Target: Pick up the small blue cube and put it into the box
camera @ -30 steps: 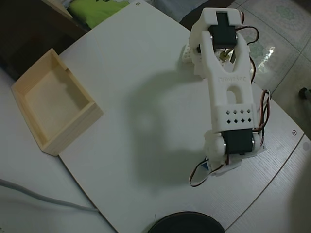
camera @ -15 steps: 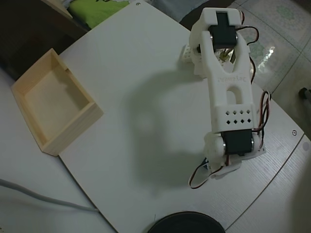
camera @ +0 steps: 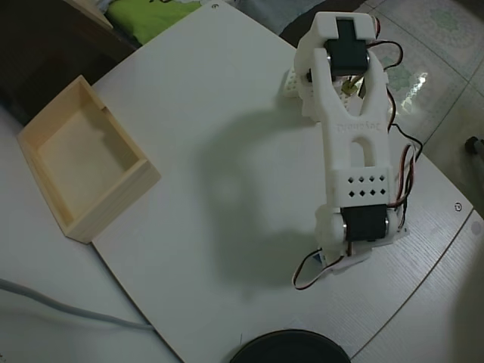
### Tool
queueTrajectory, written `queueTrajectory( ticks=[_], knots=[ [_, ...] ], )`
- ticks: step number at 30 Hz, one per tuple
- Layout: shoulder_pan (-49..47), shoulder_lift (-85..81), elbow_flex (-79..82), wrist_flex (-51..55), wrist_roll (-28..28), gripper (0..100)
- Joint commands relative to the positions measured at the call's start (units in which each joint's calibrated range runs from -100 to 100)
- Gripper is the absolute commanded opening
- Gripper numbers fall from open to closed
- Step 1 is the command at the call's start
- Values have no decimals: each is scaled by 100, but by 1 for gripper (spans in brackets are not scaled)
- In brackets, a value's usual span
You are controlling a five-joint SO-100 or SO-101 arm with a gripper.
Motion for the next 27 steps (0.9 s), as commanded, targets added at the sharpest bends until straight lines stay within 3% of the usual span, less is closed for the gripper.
queueTrajectory(
  ticks=[1,5,11,27],
  knots=[
    [39,-33,-27,-34,54,21],
    [46,-33,-36,-34,54,21],
    [46,-33,-27,-102,96,12],
    [39,-24,0,-110,174,8]
  ],
)
